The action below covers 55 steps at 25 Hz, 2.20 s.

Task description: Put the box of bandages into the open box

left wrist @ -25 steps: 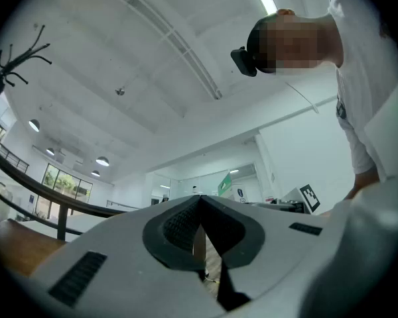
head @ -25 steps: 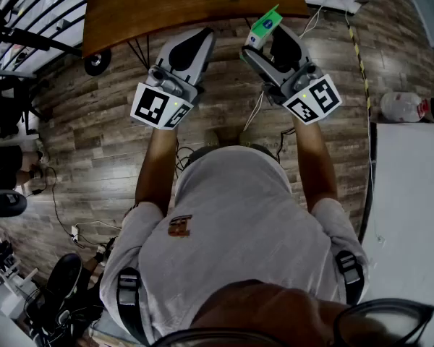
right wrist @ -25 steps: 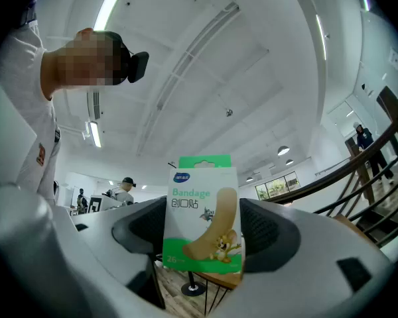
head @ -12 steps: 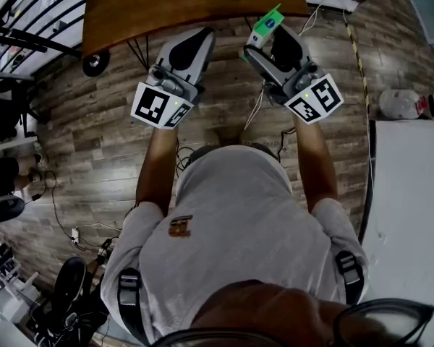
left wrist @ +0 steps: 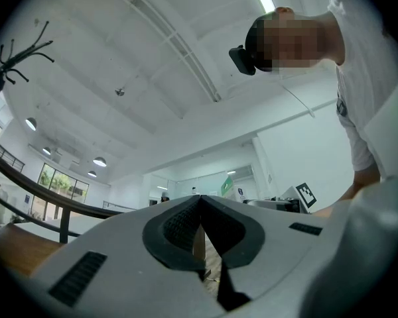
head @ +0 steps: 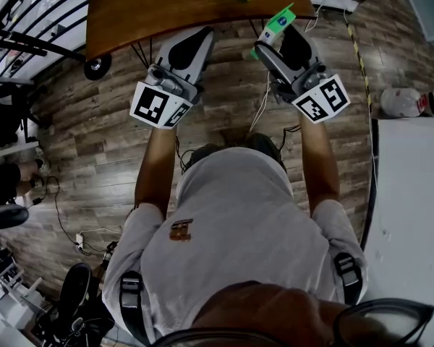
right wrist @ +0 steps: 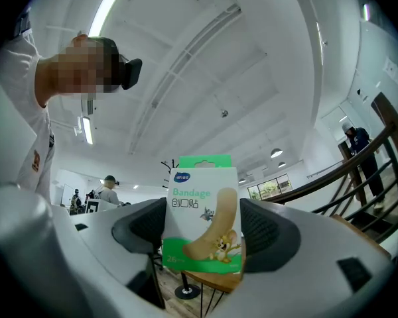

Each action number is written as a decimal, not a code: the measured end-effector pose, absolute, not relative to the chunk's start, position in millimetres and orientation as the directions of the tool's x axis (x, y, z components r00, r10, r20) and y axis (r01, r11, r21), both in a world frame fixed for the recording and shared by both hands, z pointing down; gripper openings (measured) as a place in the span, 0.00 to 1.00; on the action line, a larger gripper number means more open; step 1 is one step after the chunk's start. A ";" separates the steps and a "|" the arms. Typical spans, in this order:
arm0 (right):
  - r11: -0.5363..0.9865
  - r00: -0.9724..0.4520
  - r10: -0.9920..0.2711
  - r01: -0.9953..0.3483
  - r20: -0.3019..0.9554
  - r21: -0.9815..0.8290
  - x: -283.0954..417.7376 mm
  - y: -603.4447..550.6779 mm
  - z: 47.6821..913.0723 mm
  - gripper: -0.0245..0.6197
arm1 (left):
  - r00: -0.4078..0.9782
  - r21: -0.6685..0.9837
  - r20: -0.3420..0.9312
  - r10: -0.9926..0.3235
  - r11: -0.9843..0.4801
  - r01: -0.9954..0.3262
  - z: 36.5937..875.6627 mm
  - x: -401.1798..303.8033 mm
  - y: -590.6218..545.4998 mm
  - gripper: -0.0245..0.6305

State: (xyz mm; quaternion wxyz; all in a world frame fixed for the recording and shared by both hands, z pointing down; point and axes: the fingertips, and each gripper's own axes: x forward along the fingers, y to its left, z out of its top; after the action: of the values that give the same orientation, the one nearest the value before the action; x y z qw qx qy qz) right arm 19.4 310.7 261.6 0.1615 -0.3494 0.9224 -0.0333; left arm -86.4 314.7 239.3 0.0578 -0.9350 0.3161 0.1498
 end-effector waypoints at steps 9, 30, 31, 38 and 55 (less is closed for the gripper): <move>0.726 -0.686 -0.686 -0.666 -0.242 -0.170 -8.5 281.4 267.3 0.55 | 0.766 0.008 -0.316 -0.559 -0.809 -0.587 247.2 -121.6 278.7 0.07; 0.776 -0.741 -0.628 -0.618 -0.240 -0.122 40.6 76.6 286.1 0.55 | 0.727 -0.027 -0.325 -0.605 -0.762 -0.647 262.6 -75.0 77.4 0.07; 0.780 -0.745 -0.624 -0.614 -0.237 -0.121 43.5 59.3 283.2 0.55 | 0.724 -0.025 -0.323 -0.609 -0.759 -0.650 259.8 -71.7 60.4 0.07; 0.803 -0.772 -0.595 -0.583 -0.221 -0.125 63.7 -16.6 285.8 0.55 | 0.712 -0.030 -0.321 -0.625 -0.745 -0.667 256.6 -45.4 -12.7 0.07; 0.848 -0.833 -0.530 -0.518 -0.158 -0.115 84.7 -139.0 304.5 0.55 | 0.653 -0.016 -0.327 -0.684 -0.686 -0.727 265.9 -11.4 -129.3 0.07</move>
State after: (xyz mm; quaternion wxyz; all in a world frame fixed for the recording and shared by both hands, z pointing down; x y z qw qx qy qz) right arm 84.7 -139.0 304.5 0.0920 -0.2738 0.9568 -0.0336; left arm -11.4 -129.3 265.9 0.0728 -0.9061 0.3892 0.1489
